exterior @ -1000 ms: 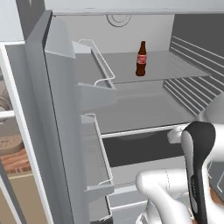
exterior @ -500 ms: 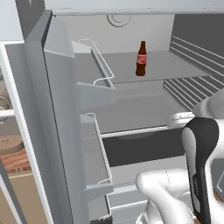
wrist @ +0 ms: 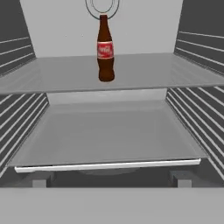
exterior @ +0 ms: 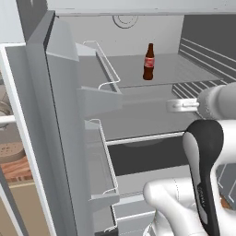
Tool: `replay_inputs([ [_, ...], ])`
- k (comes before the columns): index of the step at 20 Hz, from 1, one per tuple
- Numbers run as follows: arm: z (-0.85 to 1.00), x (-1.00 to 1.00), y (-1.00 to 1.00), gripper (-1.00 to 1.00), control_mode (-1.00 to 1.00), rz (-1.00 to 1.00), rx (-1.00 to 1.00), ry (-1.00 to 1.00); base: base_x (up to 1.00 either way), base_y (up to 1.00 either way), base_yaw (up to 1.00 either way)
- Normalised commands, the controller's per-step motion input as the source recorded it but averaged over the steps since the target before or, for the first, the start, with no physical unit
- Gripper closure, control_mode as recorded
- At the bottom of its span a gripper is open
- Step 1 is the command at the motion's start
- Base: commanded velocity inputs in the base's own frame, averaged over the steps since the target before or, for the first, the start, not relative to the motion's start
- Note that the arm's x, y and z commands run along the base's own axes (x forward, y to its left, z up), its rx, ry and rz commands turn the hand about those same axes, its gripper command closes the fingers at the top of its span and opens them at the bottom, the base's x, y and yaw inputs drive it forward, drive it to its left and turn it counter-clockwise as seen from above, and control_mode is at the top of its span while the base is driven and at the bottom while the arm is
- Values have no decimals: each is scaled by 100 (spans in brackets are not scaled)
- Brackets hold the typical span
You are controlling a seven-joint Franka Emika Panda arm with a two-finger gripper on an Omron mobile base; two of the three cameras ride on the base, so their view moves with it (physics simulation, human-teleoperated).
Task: Open the fridge, grab two sodas, and place both sodas inside the bowl with ice on the dining counter.
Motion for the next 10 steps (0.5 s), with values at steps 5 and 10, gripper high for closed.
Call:
replay_inputs([
  [5, 55, 21, 44, -100, -100, 0, 0, -21, 0, 0, 0],
  [10, 55, 31, 6, -100, -100, 2, 0, -19, 0, 0, 0],
])
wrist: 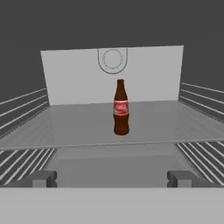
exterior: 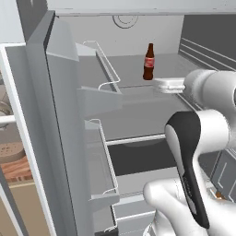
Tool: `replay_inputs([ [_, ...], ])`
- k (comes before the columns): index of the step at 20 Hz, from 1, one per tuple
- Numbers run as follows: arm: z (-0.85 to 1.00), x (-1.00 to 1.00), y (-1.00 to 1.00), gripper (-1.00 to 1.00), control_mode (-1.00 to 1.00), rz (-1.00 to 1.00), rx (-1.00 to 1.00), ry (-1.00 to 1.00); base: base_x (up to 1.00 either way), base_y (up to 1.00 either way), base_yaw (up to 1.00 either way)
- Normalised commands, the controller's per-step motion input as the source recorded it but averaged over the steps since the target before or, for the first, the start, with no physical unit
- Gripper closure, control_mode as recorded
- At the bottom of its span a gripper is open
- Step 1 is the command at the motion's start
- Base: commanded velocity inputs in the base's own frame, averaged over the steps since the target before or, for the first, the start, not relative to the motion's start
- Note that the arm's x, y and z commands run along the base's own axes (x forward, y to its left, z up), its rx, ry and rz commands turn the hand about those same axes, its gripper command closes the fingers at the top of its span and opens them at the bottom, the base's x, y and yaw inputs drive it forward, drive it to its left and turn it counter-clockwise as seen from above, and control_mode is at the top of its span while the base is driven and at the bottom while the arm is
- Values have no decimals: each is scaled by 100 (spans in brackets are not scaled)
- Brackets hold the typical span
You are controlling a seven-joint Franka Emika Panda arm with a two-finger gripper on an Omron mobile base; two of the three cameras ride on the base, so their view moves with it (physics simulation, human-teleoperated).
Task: Open the fridge, grab two sodas, and place both sodas inside the bowl with ice on the dining counter.
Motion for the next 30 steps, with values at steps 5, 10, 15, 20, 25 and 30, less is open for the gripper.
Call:
replay_inputs([
  [5, 43, 39, -5, -100, -100, 6, 3, -18, 0, 0, 0],
  [10, 19, 48, -7, -100, -100, 6, 6, -11, 0, 0, 0],
  [15, 0, 54, -18, -100, -100, 0, 2, 1, 0, 0, 0],
  [20, -1, 57, -48, -100, -100, 0, 4, 6, 0, 0, 0],
  [25, -6, 22, -8, -100, -100, 0, 0, 1, 0, 0, 0],
  [30, -5, 21, 0, -100, -100, 0, -4, 0, 0, 0, 0],
])
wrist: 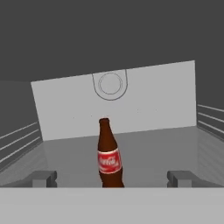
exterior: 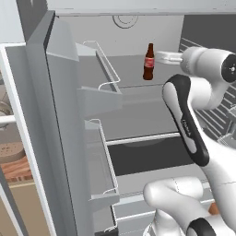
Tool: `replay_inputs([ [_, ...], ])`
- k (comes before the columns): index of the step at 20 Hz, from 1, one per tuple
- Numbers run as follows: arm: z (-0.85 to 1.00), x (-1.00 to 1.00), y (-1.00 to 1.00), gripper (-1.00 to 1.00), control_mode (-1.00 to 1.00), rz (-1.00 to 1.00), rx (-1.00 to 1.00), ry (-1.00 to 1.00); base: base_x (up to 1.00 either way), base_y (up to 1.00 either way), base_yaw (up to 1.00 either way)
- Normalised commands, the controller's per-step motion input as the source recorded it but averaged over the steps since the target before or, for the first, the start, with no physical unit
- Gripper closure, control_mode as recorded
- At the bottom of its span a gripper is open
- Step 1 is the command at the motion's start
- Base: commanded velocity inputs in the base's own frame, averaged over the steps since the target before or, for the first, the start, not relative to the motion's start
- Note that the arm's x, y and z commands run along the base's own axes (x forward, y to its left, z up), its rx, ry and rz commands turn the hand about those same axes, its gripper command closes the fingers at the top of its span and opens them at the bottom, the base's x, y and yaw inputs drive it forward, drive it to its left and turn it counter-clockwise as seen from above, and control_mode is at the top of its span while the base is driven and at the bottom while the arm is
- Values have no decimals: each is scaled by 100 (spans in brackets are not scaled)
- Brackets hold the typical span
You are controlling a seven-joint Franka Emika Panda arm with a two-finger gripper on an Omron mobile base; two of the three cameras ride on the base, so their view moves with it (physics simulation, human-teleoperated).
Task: Open the fridge, grab two sodas, and place both sodas inside the bowl with ice on the dining counter.
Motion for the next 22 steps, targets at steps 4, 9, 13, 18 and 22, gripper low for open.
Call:
replay_inputs([
  [4, -15, 27, 0, -100, -100, 0, -4, 1, 0, 0, 0],
  [9, -18, 24, 4, -100, -100, 0, -5, 1, 0, 0, 0],
  [13, -5, 26, 10, -100, -100, 0, -1, 1, 0, 0, 0],
  [18, -1, 34, 18, -100, -100, 0, 0, 3, 0, 0, 0],
  [22, 0, 33, 8, -100, -100, 0, 0, 0, 0, 0, 0],
])
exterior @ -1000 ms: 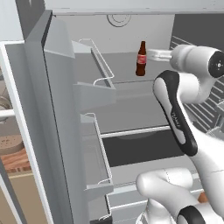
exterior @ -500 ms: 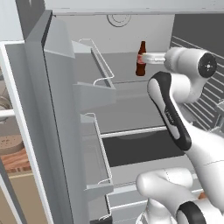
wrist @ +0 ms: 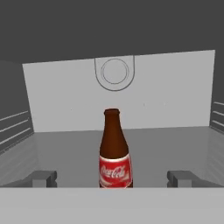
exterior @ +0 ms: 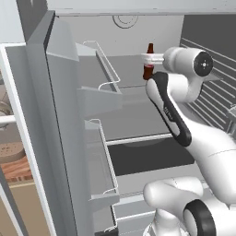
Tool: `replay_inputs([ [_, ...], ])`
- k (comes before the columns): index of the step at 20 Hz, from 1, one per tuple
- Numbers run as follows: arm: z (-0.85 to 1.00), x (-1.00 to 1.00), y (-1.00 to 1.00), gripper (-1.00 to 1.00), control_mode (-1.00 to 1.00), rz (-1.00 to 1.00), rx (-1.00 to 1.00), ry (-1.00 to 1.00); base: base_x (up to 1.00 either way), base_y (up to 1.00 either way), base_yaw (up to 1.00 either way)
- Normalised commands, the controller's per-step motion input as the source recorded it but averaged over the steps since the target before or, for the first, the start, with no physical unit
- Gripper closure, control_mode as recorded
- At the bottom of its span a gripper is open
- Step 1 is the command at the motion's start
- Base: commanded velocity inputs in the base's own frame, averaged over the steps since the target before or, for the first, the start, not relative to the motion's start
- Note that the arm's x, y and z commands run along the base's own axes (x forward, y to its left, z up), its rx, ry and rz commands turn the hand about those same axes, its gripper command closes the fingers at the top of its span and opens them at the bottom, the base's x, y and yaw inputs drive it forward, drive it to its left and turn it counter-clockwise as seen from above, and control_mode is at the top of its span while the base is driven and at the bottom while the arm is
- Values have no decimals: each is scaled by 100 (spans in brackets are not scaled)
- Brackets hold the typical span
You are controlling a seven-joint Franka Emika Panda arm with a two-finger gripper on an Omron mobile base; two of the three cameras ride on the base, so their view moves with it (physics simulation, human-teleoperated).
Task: Open the fridge, grab two sodas, and place both sodas inside the bowl with ice on the dining counter.
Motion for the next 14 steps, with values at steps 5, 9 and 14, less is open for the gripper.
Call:
replay_inputs([
  [5, 0, 29, 0, -100, -100, 0, 0, 0, 0, 0, 0],
  [9, -8, 21, 0, -100, -100, 0, 0, 0, 0, 0, 0],
  [14, -15, 19, 0, -100, -100, 0, 0, 0, 0, 0, 0],
])
